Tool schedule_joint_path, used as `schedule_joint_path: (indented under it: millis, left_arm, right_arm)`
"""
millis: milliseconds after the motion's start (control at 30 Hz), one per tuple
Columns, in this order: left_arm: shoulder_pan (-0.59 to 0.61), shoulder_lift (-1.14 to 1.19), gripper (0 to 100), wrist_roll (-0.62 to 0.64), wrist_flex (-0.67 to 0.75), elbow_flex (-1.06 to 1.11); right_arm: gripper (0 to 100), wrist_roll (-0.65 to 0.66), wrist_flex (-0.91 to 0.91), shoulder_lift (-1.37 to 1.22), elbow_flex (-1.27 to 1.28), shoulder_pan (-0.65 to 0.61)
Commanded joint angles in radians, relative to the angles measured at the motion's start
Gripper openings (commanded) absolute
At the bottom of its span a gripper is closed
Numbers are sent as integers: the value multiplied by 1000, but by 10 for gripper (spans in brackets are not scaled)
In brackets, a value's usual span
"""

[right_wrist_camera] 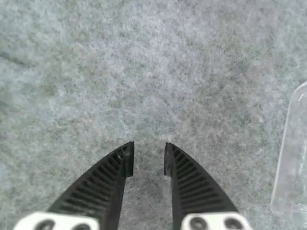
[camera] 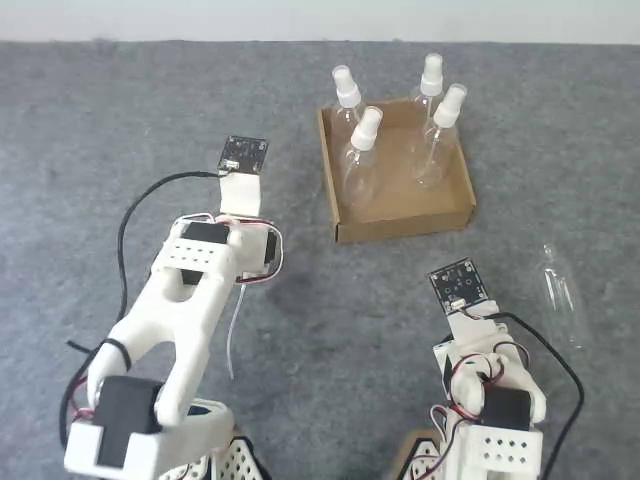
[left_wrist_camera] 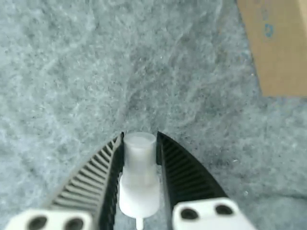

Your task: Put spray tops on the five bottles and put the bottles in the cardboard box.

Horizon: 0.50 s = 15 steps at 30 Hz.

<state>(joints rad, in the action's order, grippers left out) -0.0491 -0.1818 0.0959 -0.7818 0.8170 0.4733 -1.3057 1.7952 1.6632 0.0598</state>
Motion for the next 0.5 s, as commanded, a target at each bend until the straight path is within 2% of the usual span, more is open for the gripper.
schedule_joint_path:
  millis: [0,100,233,467]
  left_arm:
    - [-3,-57,12,11,21,-2]
    - [-3,-57,12,12,21,-2]
    - [-3,-57,12,12,20,-2]
    - [-3,-57,12,11,17,-1]
  right_arm:
    - [69,-3,35,21,-37,7]
    - [69,40,36,21,-118,35]
    - [70,244,74,21,-242,116]
    - [70,204,147,13,-466,211]
